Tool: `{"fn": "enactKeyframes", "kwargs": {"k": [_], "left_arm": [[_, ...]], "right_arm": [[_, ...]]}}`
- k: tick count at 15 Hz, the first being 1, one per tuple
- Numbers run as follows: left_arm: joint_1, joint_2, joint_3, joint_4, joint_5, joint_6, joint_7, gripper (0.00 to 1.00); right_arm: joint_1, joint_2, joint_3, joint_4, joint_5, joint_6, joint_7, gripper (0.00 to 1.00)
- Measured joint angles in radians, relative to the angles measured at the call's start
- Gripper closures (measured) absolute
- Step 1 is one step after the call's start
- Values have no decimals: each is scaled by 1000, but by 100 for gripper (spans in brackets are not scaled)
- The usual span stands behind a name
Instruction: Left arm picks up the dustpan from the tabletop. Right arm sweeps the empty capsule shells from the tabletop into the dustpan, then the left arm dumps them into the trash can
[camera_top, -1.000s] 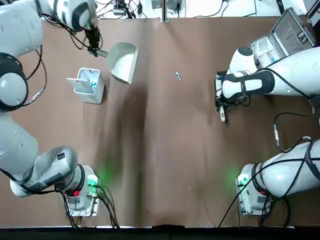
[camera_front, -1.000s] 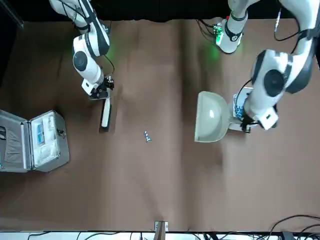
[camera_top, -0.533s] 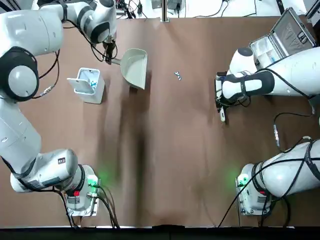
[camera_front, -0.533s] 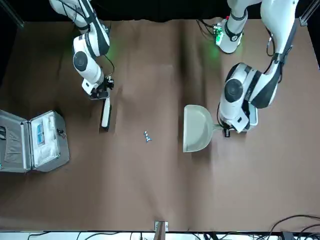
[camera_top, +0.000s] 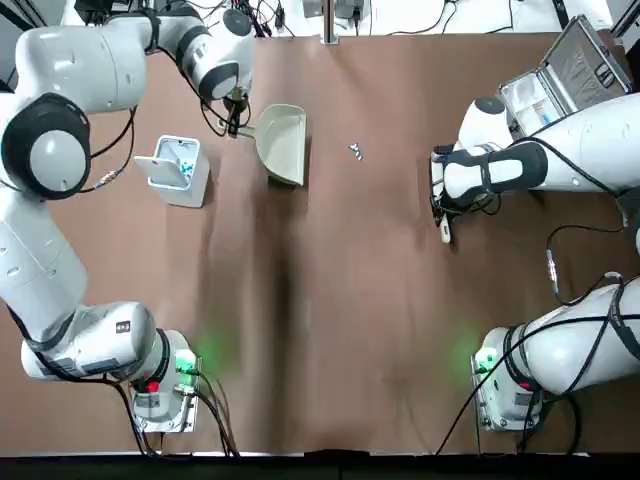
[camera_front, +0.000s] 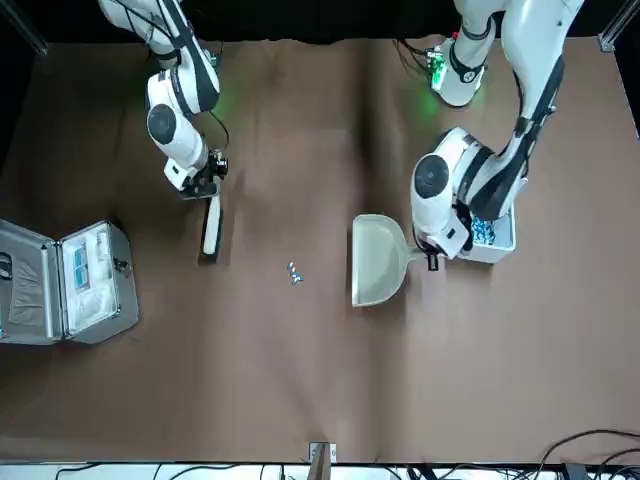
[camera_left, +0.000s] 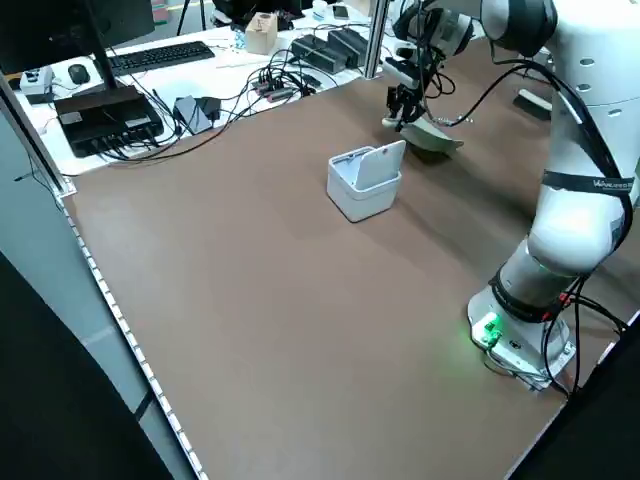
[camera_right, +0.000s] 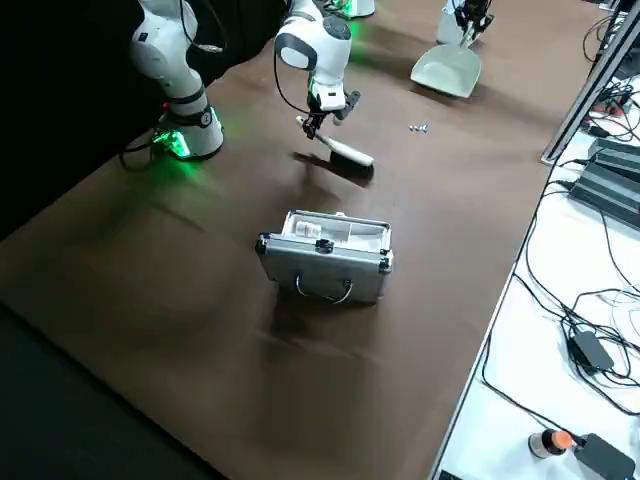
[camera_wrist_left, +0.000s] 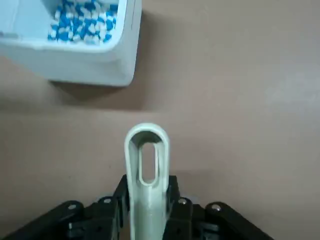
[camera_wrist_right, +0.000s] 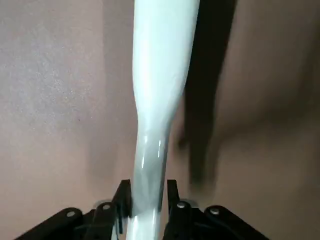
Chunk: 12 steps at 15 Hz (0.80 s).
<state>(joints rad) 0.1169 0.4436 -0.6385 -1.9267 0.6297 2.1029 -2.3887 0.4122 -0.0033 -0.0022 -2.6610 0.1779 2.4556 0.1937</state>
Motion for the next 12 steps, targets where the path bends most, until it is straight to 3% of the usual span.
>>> {"fn": "enactKeyframes", "kwargs": {"k": [12], "left_arm": [[-128, 145, 3, 134, 7, 2, -73, 67]], "right_arm": [[0, 0, 0, 0, 0, 2, 0, 71]]}}
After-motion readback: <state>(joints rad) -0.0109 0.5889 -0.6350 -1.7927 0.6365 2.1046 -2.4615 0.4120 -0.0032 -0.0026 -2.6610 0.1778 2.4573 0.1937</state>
